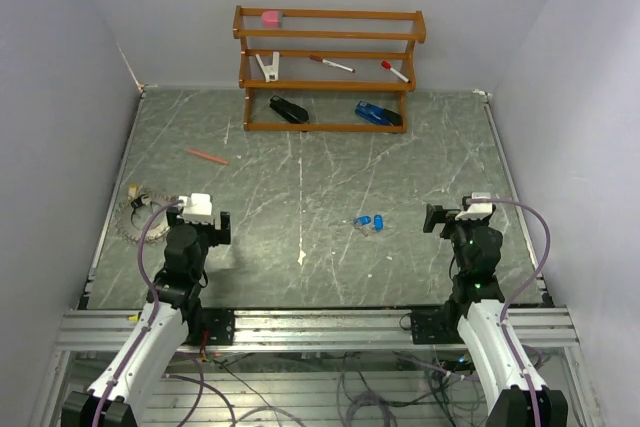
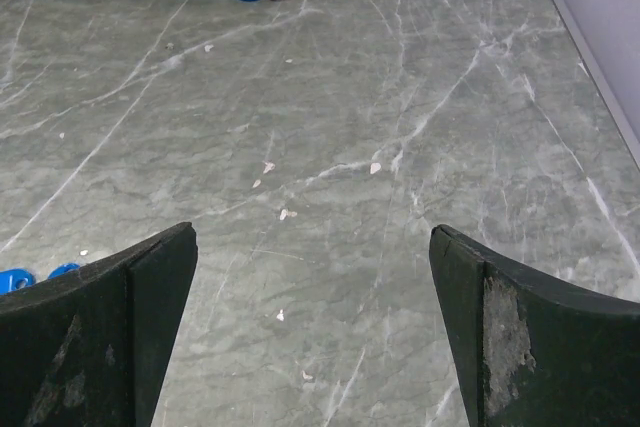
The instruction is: Put the keys on the keyring
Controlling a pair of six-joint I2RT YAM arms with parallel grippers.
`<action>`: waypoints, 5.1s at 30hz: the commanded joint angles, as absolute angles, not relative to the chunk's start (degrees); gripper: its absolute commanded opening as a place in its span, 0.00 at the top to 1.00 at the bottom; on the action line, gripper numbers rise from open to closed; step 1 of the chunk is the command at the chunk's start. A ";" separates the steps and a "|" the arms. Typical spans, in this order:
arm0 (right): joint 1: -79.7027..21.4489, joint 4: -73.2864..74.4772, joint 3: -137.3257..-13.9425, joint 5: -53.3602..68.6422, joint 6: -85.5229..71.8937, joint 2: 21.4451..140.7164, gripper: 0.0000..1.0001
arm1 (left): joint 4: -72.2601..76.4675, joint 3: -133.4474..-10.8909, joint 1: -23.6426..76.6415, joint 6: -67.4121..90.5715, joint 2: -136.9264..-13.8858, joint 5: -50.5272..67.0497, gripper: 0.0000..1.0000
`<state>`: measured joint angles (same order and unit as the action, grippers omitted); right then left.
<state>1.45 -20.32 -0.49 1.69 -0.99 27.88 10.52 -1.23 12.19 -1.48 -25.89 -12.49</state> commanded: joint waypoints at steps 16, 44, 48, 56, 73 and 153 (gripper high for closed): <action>1.85 -20.68 1.57 -4.86 -2.37 27.31 0.00 | 11.57 -4.54 11.60 -3.18 -25.54 -8.19 0.01; -12.93 6.94 -51.48 13.35 -25.10 74.76 0.00 | -27.27 -39.86 8.49 -37.68 -38.18 -17.17 0.00; -15.45 11.61 -55.31 16.87 -20.12 76.54 0.00 | -20.37 -37.79 4.20 -42.09 -47.67 -20.63 0.02; -19.05 12.09 -52.78 19.42 -16.18 73.23 0.07 | -15.96 -46.75 -21.25 -44.08 -70.17 -2.51 0.22; -20.86 13.79 -56.65 19.84 -14.50 79.49 0.34 | -23.21 -54.17 -25.90 -41.34 -83.29 10.86 0.33; -41.37 23.15 -75.24 8.22 -15.82 98.46 0.47 | -51.91 -49.11 -40.08 -117.24 -84.88 19.36 0.49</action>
